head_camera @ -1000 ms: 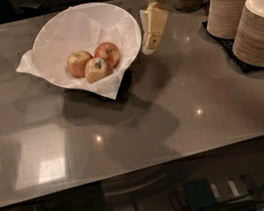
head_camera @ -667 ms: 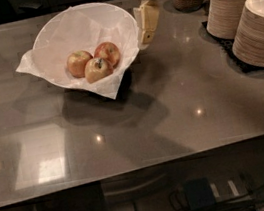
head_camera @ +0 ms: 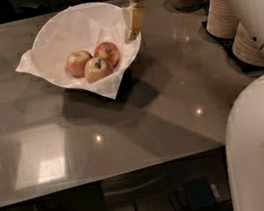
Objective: Pick apple from white bowl
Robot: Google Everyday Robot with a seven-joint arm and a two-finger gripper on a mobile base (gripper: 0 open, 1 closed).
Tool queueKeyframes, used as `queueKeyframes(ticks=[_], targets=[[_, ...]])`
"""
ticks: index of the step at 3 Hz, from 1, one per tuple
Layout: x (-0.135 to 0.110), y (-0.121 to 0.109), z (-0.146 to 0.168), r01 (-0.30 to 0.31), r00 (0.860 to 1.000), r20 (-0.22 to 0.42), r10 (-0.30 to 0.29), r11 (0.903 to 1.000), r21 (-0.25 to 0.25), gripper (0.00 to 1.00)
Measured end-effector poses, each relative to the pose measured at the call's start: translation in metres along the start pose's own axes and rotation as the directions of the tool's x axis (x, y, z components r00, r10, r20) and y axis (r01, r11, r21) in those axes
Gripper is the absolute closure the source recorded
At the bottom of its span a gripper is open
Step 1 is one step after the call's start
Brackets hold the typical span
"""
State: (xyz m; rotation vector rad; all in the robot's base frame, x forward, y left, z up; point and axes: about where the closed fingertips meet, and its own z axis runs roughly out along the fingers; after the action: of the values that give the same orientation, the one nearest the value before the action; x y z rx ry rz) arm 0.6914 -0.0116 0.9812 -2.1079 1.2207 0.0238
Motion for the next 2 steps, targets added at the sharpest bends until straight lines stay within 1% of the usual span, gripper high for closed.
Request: queueKeyframes(ticks=[1, 2], targets=[[0.004, -0.004, 0.018, 0.024, 0.999, 0.022, -0.024, 0.9996, -0.014, 0.22], [0.006, -0.002, 0.032, 0.032, 0.999, 0.043, -0.03, 0.9988, -0.037, 0.22]])
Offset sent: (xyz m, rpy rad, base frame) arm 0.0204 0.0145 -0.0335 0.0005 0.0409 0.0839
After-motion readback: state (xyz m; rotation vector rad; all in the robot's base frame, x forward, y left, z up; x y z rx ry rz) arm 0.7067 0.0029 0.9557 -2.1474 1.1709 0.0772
